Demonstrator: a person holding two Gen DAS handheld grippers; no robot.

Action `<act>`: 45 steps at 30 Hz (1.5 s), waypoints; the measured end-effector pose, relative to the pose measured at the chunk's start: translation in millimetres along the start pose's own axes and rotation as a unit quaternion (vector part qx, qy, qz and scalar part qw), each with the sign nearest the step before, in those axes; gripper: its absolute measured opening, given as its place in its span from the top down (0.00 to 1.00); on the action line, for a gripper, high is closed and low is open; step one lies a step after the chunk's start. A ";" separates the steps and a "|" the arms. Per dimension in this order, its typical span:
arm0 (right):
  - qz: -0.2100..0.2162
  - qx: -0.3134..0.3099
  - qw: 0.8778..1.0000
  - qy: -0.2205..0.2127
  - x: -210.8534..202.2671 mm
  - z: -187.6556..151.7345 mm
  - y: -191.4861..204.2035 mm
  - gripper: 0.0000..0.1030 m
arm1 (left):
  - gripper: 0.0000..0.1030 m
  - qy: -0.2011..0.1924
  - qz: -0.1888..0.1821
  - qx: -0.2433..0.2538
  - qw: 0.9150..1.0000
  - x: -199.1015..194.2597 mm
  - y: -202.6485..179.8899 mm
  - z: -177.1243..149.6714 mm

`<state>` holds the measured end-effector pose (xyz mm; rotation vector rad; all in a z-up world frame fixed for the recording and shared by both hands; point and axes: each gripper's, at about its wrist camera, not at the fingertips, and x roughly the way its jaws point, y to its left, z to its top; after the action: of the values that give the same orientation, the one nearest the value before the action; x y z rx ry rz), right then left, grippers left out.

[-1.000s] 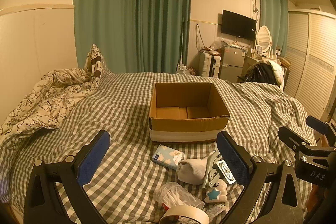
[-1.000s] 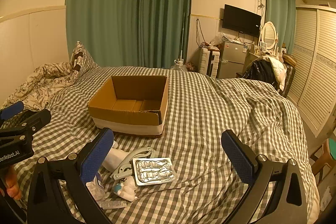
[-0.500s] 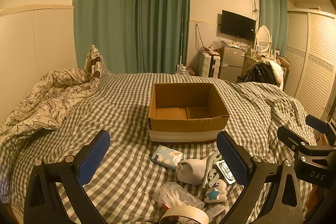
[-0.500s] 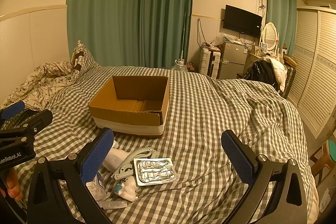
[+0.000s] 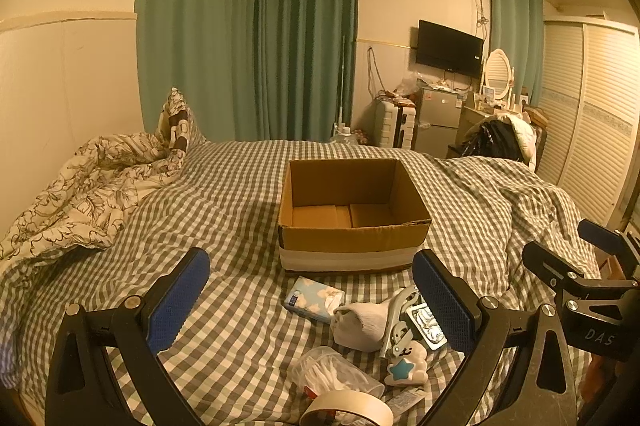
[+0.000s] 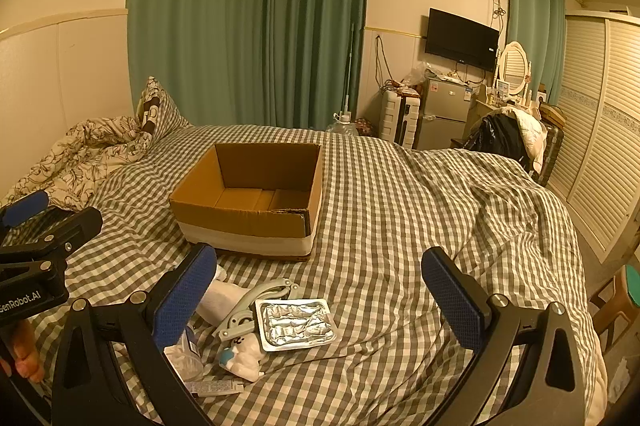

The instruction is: Organize objects

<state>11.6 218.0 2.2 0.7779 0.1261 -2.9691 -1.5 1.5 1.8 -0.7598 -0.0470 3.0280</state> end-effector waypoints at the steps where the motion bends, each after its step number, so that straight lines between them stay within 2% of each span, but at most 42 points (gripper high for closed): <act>1: 0.000 0.000 1.000 -0.001 -1.3 -0.4 0.0 0.00 | 0.00 0.000 0.000 0.001 1.000 -0.5 -0.6 0.0; 11: 0.003 -0.008 1.000 -0.008 -14.5 3.9 -1.5 0.00 | 0.00 0.012 -0.010 0.004 1.000 -1.4 -5.8 1.9; 18: 0.018 -0.018 1.000 -0.017 -23.3 7.6 -0.5 0.00 | 0.00 0.009 0.000 0.022 1.000 -6.5 -7.1 3.1; 20: 0.023 -0.018 0.999 -0.017 -24.7 5.7 -0.1 0.00 | 0.00 0.019 -0.007 0.019 1.000 -5.8 -6.0 -0.7; 26: 0.032 -0.014 0.999 -0.007 -20.2 -6.5 -1.5 0.00 | 0.00 0.031 0.017 0.033 0.999 -4.1 -12.0 -25.8; 31: 0.025 -0.007 0.999 0.025 -1.8 -24.2 -8.3 0.00 | 0.00 0.063 0.015 0.033 0.997 7.4 -22.3 -59.8; 40: 0.028 -0.013 0.997 0.071 24.2 -48.8 -5.1 0.00 | 0.00 0.146 -0.010 0.070 0.987 39.7 -35.9 -122.0; 43: 0.028 -0.016 0.996 0.078 28.5 -52.1 -3.4 0.00 | 0.01 0.198 -0.051 0.077 0.976 57.8 -36.9 -136.8; 44: 0.027 -0.015 0.996 0.080 30.0 -52.8 -3.5 0.00 | 0.03 0.221 -0.069 0.070 0.970 65.2 -35.3 -142.5; 45: 0.028 -0.014 0.996 0.083 31.6 -53.3 -3.9 0.00 | 0.10 0.227 -0.067 0.069 0.969 67.9 -34.0 -145.3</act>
<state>9.7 225.6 -59.4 1.0078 0.1510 -2.8414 7.7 40.8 -157.1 -1.3464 0.1135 2.6243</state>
